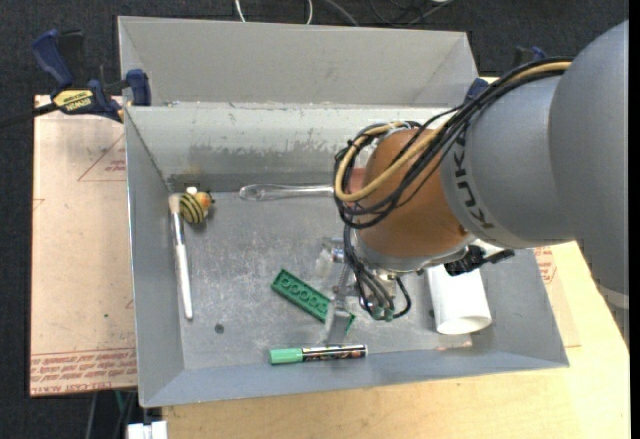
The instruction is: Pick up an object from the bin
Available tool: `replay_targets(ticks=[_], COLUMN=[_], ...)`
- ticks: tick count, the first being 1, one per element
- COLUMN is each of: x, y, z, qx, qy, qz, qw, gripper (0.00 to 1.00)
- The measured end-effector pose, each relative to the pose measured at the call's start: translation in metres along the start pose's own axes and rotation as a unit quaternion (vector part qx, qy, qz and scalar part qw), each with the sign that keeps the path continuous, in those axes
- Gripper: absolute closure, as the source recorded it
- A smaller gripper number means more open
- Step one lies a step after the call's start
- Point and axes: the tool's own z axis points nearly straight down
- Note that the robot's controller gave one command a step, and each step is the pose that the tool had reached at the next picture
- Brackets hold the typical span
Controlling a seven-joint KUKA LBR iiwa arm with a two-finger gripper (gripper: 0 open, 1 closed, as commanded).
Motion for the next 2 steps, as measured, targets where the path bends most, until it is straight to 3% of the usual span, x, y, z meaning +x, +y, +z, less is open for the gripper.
replay_targets(ticks=[1,2], x=[0.0092,0.0045], y=[0.0068,0.0049], z=[0.0392,0.0367], qx=[-0.002,-0.003], qy=[-0.0068,-0.0058], qz=[0.055,0.117], qw=[0.9984,0.9931], gripper=[0.0,1.0])
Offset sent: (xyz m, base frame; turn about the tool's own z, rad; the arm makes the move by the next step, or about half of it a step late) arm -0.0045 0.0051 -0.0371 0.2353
